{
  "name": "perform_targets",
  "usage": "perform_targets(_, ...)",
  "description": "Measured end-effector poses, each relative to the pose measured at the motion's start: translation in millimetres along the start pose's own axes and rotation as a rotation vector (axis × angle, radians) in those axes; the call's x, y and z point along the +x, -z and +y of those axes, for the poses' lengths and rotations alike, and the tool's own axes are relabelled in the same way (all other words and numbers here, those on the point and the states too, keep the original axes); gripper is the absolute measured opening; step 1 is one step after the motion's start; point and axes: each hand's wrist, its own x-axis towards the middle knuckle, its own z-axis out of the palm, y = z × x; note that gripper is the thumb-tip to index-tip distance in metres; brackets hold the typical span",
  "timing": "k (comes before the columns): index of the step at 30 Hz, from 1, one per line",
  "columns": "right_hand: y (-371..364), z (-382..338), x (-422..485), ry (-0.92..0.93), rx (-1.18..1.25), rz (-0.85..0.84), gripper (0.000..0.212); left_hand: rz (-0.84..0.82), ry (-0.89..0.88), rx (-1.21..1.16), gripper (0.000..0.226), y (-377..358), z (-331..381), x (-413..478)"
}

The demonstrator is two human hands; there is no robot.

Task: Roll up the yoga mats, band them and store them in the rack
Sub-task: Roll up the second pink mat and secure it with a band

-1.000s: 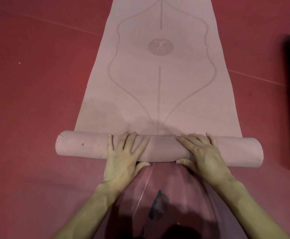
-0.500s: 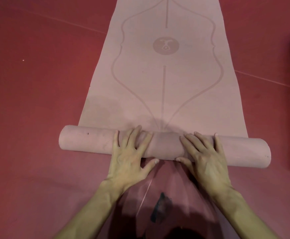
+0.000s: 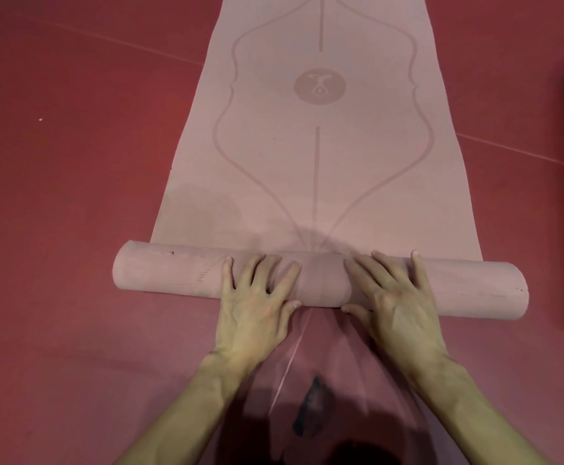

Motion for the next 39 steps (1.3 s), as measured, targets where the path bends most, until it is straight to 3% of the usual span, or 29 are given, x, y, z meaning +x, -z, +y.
perform_targets(5,0,13,13,0.041,0.019,-0.041,0.072,-0.013,0.023,-0.016,0.07,1,3,8)
perform_targets(15,6,2,6,0.001,0.015,0.014,0.087,-0.026,0.053,-0.014,0.061,1,6,14)
perform_targets(22,6,19,29,0.036,0.007,-0.041,0.083,-0.012,0.084,0.02,0.078,-1,12,15)
perform_targets(28,9,20,40,0.019,0.021,-0.104,0.086,-0.005,0.124,0.044,0.06,-5,13,27)
perform_targets(31,12,12,34,-0.004,0.009,-0.041,0.091,-0.003,0.129,0.036,0.059,-4,13,35)
perform_targets(34,7,1,25,0.006,0.034,0.043,0.084,-0.001,0.14,0.017,0.059,-5,12,37)
perform_targets(39,-2,6,29,-0.007,0.034,0.04,0.074,-0.062,0.126,0.02,0.067,-5,12,37)
